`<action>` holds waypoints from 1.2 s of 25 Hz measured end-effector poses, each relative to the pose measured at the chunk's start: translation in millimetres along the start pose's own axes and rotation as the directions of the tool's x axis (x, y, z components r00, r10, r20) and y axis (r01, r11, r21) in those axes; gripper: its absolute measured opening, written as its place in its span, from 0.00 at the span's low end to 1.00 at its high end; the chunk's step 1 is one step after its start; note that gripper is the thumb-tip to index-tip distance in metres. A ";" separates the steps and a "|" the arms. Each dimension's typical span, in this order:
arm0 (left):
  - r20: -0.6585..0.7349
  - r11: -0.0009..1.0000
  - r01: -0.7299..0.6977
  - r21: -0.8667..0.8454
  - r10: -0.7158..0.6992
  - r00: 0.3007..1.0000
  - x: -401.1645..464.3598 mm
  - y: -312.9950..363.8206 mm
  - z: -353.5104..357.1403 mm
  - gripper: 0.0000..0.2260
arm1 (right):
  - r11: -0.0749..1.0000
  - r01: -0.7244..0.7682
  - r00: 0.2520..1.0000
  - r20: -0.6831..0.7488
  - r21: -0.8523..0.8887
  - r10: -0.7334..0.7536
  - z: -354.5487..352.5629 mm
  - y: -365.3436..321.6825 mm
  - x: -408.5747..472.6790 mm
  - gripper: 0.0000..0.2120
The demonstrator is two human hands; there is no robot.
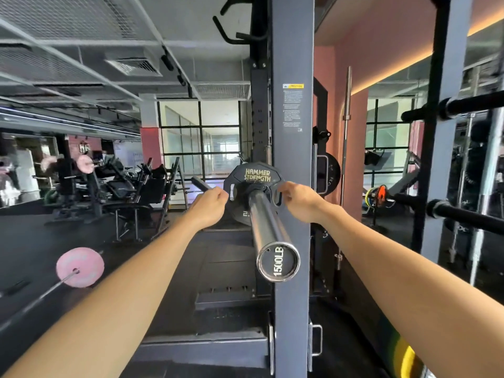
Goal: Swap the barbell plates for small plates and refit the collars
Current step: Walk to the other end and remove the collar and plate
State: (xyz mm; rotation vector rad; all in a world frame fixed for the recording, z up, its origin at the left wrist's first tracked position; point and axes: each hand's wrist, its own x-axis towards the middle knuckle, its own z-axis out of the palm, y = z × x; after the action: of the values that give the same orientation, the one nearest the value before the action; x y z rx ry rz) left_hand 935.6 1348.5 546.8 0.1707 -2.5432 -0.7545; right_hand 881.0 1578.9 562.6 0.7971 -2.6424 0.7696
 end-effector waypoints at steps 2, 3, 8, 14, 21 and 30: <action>0.002 1.000 -0.001 -0.011 0.001 1.000 13.2 -1.8 10.8 0.17 | 0.999 0.032 0.999 0.040 -0.003 -0.032 10.5 -0.2 17.6 0.27; 0.007 1.000 -0.007 -0.015 0.007 1.000 19.6 -1.9 15.2 0.17 | 0.999 0.047 0.998 0.050 -0.012 -0.046 16.2 0.8 25.8 0.28; 0.072 0.979 0.050 -0.195 -0.037 0.997 47.0 -0.2 38.8 0.19 | 0.995 0.097 0.994 0.061 -0.037 -0.095 29.2 4.9 55.3 0.29; 0.058 0.920 0.114 -0.374 -0.100 0.993 58.0 12.5 58.5 0.18 | 0.997 0.074 0.997 -0.030 -0.005 -0.074 39.1 13.4 65.2 0.21; 0.099 0.847 0.145 -0.511 -0.110 0.989 61.1 13.5 53.2 0.17 | 0.993 -0.066 0.998 0.000 0.094 0.066 48.7 22.4 62.0 0.23; 0.095 0.809 0.171 -0.562 -0.142 0.985 65.5 26.7 55.8 0.09 | 0.981 -0.099 0.995 -0.002 0.167 0.100 29.8 20.2 77.5 0.15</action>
State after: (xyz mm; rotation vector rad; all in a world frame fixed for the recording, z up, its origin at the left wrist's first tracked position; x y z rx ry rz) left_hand 851.8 1381.6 547.2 0.1609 -2.2409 -1.5639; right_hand 803.4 1543.1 560.7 0.7034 -2.6516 1.0294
